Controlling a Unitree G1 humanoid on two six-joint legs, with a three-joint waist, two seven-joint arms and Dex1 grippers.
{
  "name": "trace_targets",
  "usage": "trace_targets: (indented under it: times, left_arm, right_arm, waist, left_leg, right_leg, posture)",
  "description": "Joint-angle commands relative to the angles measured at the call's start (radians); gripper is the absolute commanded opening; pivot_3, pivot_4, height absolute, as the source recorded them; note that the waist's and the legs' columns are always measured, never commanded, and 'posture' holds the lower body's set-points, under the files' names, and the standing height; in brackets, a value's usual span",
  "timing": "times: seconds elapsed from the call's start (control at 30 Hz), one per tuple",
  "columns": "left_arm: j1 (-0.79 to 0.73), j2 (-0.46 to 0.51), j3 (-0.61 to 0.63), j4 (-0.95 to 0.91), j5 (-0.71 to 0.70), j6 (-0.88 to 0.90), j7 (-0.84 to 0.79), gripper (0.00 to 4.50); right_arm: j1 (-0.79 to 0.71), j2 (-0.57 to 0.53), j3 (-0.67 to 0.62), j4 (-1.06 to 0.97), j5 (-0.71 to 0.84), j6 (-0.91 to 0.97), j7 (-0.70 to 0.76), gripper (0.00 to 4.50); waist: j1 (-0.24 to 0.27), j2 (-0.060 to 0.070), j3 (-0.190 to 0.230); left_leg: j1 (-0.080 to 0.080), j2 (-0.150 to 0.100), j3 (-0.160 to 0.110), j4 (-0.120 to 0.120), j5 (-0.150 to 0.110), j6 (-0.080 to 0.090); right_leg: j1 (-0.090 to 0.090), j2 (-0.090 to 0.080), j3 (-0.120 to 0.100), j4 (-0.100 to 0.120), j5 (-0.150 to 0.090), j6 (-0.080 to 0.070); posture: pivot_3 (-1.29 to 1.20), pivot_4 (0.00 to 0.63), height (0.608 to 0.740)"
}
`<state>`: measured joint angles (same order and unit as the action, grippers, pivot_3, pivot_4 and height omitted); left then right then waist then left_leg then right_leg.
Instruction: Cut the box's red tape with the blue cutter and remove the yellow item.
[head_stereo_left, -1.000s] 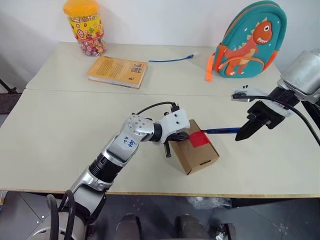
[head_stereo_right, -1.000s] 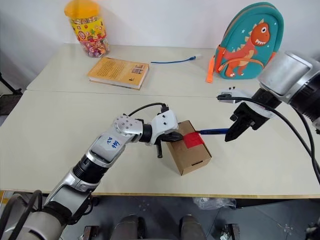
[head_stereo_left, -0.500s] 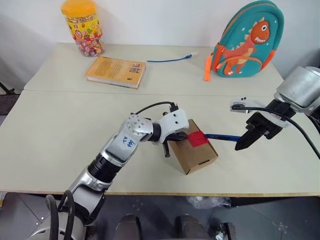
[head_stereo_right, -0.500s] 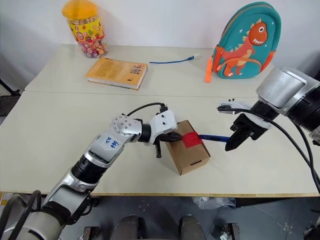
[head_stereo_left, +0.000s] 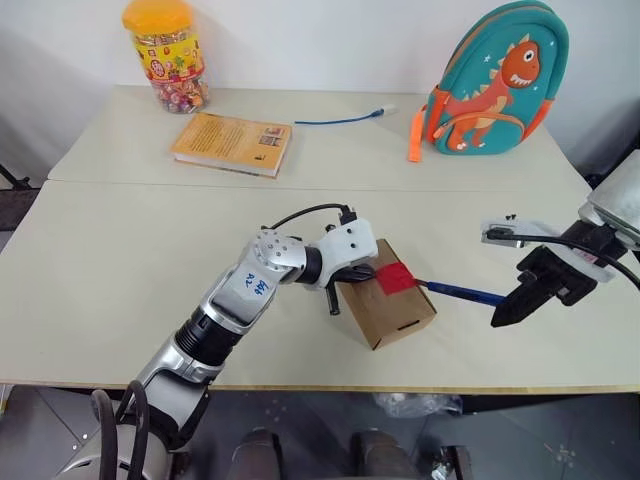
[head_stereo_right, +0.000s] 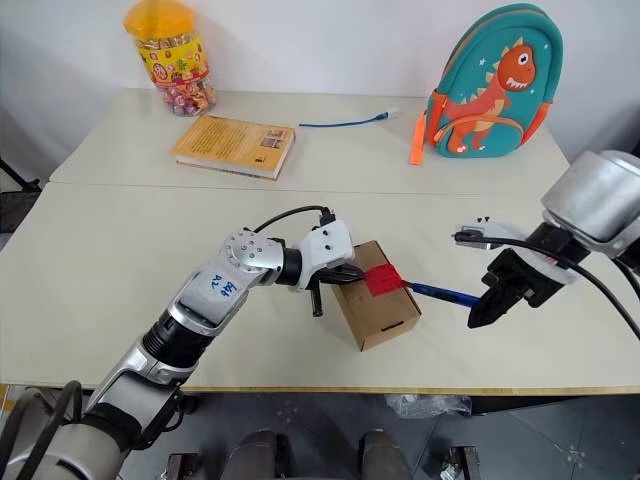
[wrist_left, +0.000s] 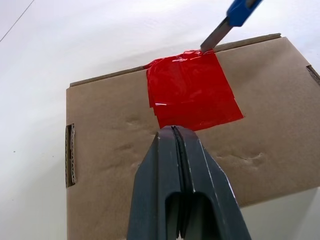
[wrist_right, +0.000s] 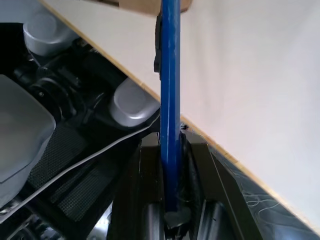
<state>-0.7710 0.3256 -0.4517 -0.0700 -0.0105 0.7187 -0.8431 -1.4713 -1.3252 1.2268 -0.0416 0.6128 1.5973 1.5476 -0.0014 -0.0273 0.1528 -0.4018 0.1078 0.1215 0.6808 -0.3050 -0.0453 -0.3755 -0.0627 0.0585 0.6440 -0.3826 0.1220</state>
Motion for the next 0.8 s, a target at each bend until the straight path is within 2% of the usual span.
trace_targets:
  times: [0.03,0.3,0.4,0.47,0.6,0.67,0.8]
  left_arm:
    - [0.083,0.023,-0.127,0.132,0.035,0.093,-0.032,0.0]
    - [0.079,0.037,-0.123,0.132,0.035,0.087,-0.041,0.0]
    - [0.075,0.034,-0.105,0.128,0.027,0.072,-0.04,0.0]
    - [0.073,0.029,-0.077,0.13,0.014,0.059,-0.037,0.0]
    - [0.065,0.03,-0.007,0.134,-0.018,0.016,-0.042,0.0]
    - [0.057,0.027,0.057,0.135,-0.06,-0.014,-0.047,0.0]
    - [0.048,0.02,0.183,0.109,-0.175,-0.07,-0.096,0.0]
  right_arm:
    - [0.025,-0.029,-0.056,-0.021,0.049,0.017,0.004,0.16]
    - [0.122,-0.06,-0.181,-0.041,0.085,0.017,-0.054,0.16]
    - [0.178,-0.185,-0.265,-0.126,0.039,-0.125,0.042,0.16]
    - [0.212,-0.215,-0.345,-0.081,0.023,-0.199,0.067,0.16]
    - [0.285,-0.192,-0.55,0.13,-0.012,-0.317,0.036,0.16]
    - [0.358,-0.17,-0.702,0.256,0.014,-0.374,-0.022,0.16]
    - [0.636,-0.047,-1.064,0.411,0.037,-0.601,-0.245,0.16]
  waist:
    - [0.0,0.002,-0.001]
    - [-0.001,0.002,-0.001]
    - [0.002,0.003,-0.001]
    - [0.001,0.003,0.0]
    - [-0.003,0.003,0.0]
    - [-0.004,0.002,0.001]
    - [-0.005,0.002,0.002]
  left_leg:
    - [0.0,0.0,0.001,0.0,0.0,0.0]
    - [0.001,0.0,0.001,0.0,0.0,0.001]
    - [0.001,0.0,0.0,0.0,0.0,0.001]
    - [0.0,0.0,0.0,-0.001,-0.001,0.0]
    - [0.002,-0.001,0.002,0.002,-0.001,0.0]
    - [0.003,0.0,0.002,0.002,0.0,0.001]
    - [0.005,0.0,0.003,0.0,0.001,-0.001]
  right_leg:
    - [0.0,0.0,0.0,0.0,0.0,0.0]
    - [0.001,0.0,0.001,0.0,0.0,0.0]
    - [0.0,0.0,0.0,0.0,0.0,0.0]
    - [0.0,0.0,0.001,-0.001,0.0,0.0]
    - [0.001,0.0,0.003,-0.002,0.001,0.001]
    - [0.002,0.0,0.003,-0.002,0.001,0.002]
    - [0.002,0.0,0.003,-0.001,0.001,0.003]
  posture:
    - [0.0,0.15,0.74]
    - [0.0,0.15,0.74]
    - [0.0,0.15,0.74]
    - [0.0,0.15,0.74]
    - [0.0,0.15,0.74]
    - [0.0,0.15,0.74]
    - [0.0,0.15,0.74]
